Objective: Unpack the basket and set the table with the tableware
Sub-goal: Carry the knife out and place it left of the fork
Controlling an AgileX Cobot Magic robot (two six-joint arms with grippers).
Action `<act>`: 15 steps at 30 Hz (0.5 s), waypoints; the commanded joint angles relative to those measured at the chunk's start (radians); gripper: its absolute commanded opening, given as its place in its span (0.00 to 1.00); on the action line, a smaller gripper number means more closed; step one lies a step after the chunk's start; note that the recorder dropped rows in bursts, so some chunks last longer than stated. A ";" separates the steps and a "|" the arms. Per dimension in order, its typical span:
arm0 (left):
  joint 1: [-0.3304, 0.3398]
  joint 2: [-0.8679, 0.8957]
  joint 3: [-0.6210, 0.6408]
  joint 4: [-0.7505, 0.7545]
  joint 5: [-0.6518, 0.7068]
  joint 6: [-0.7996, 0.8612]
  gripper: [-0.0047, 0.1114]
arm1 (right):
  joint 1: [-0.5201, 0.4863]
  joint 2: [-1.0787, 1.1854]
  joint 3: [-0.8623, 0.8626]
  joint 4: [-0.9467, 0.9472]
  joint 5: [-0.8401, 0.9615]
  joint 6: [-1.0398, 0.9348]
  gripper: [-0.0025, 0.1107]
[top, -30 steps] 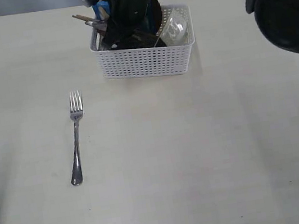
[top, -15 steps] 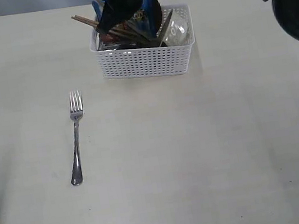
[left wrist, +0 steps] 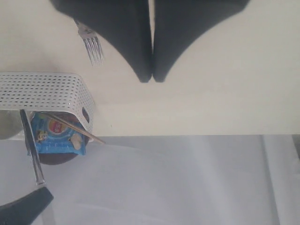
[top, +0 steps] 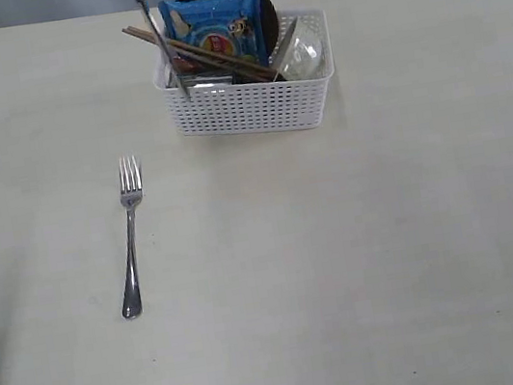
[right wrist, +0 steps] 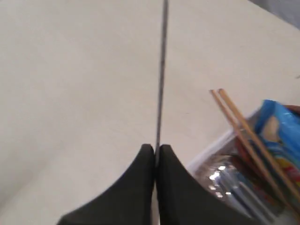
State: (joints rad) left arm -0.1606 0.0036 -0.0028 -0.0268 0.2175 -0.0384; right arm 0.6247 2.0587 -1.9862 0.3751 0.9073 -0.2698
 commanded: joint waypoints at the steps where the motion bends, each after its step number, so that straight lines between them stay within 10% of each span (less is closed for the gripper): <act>1: -0.001 -0.004 0.003 0.001 -0.006 0.000 0.04 | 0.008 -0.014 -0.002 0.218 0.041 0.007 0.02; 15: -0.001 -0.004 0.003 0.001 -0.006 0.000 0.04 | 0.195 0.211 0.000 0.446 0.026 0.141 0.02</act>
State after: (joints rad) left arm -0.1606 0.0036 -0.0028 -0.0268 0.2175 -0.0384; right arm 0.8222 2.2432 -1.9862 0.7692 0.9394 -0.1478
